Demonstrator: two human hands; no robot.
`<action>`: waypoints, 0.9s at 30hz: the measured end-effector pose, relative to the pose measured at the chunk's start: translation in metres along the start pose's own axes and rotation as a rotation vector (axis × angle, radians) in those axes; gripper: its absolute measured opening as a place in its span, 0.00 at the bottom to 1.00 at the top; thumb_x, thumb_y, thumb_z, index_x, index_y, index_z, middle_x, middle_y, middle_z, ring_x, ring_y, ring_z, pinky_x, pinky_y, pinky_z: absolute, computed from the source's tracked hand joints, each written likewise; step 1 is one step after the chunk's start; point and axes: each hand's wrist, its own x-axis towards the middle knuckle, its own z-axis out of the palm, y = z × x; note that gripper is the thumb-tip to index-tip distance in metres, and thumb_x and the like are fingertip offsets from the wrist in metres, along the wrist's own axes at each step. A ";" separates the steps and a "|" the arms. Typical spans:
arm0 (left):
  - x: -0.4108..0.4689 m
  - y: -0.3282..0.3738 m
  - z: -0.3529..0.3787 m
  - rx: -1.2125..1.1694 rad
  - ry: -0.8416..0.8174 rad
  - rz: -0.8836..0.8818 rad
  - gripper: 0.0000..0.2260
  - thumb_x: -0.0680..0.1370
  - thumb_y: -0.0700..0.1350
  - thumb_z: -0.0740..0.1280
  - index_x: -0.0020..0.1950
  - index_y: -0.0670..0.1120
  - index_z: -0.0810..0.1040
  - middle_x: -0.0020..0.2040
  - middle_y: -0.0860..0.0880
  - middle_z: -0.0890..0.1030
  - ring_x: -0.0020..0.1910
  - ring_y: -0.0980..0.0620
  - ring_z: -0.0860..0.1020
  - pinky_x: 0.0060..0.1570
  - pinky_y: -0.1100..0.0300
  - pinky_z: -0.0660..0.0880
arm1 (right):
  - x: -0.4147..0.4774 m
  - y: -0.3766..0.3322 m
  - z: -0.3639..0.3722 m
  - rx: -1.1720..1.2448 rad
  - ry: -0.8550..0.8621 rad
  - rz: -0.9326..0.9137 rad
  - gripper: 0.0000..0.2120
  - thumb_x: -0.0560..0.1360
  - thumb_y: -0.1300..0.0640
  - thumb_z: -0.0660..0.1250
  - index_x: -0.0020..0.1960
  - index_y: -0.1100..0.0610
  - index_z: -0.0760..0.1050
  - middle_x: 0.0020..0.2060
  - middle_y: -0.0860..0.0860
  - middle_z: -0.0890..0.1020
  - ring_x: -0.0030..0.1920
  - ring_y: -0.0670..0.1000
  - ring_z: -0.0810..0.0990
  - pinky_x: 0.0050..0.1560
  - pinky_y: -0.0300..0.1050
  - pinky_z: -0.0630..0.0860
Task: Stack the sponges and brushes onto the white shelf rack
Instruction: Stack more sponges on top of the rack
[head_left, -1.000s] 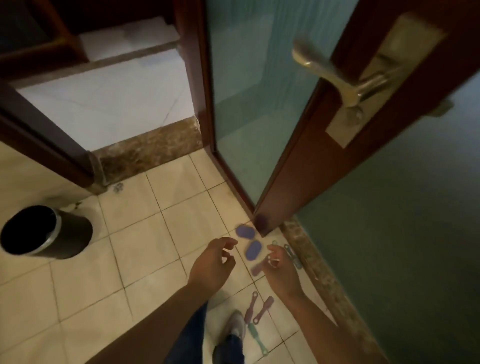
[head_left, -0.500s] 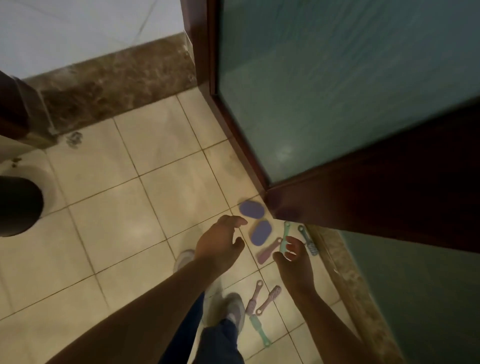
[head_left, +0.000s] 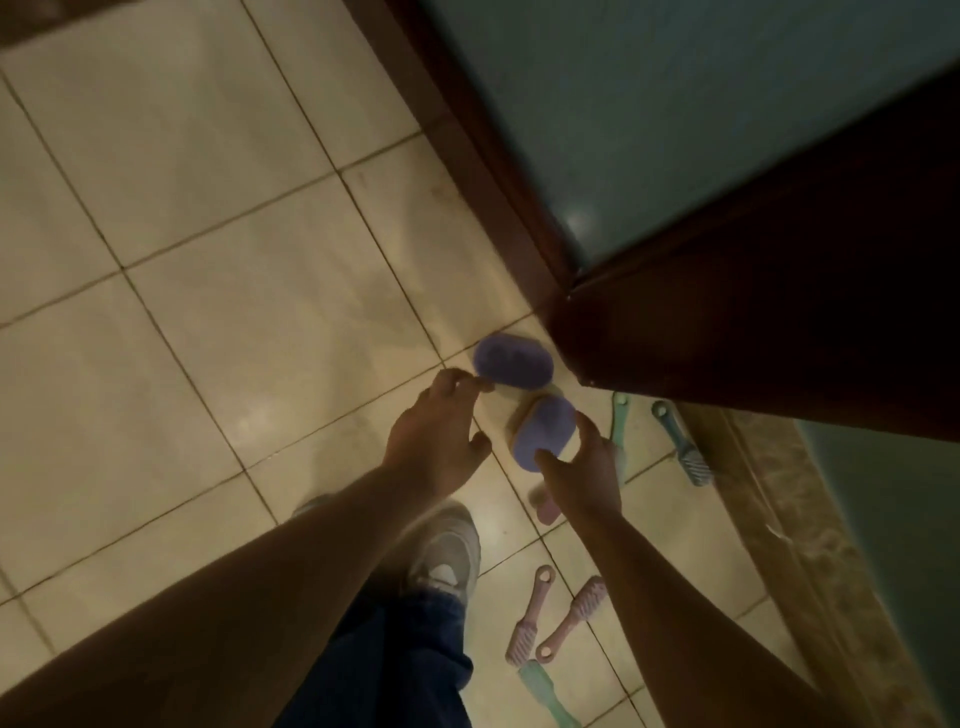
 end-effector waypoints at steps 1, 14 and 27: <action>0.014 -0.006 0.014 0.022 0.010 0.013 0.28 0.75 0.46 0.70 0.72 0.50 0.65 0.71 0.49 0.65 0.63 0.49 0.73 0.57 0.52 0.76 | 0.015 0.008 0.007 -0.032 -0.010 0.008 0.29 0.74 0.55 0.69 0.72 0.52 0.64 0.64 0.54 0.72 0.65 0.58 0.71 0.67 0.53 0.70; 0.111 -0.028 0.079 0.451 -0.032 0.297 0.34 0.75 0.39 0.65 0.77 0.55 0.55 0.79 0.47 0.48 0.78 0.44 0.44 0.76 0.47 0.46 | 0.089 0.041 0.078 -0.197 0.212 -0.005 0.47 0.71 0.48 0.73 0.78 0.44 0.45 0.74 0.54 0.53 0.66 0.60 0.69 0.55 0.42 0.57; 0.053 -0.031 0.066 -0.305 -0.015 -0.226 0.23 0.74 0.62 0.66 0.58 0.47 0.65 0.51 0.47 0.76 0.46 0.46 0.78 0.43 0.51 0.75 | 0.046 0.022 0.049 0.283 0.030 0.105 0.27 0.81 0.40 0.50 0.78 0.42 0.50 0.72 0.52 0.68 0.74 0.56 0.61 0.76 0.61 0.48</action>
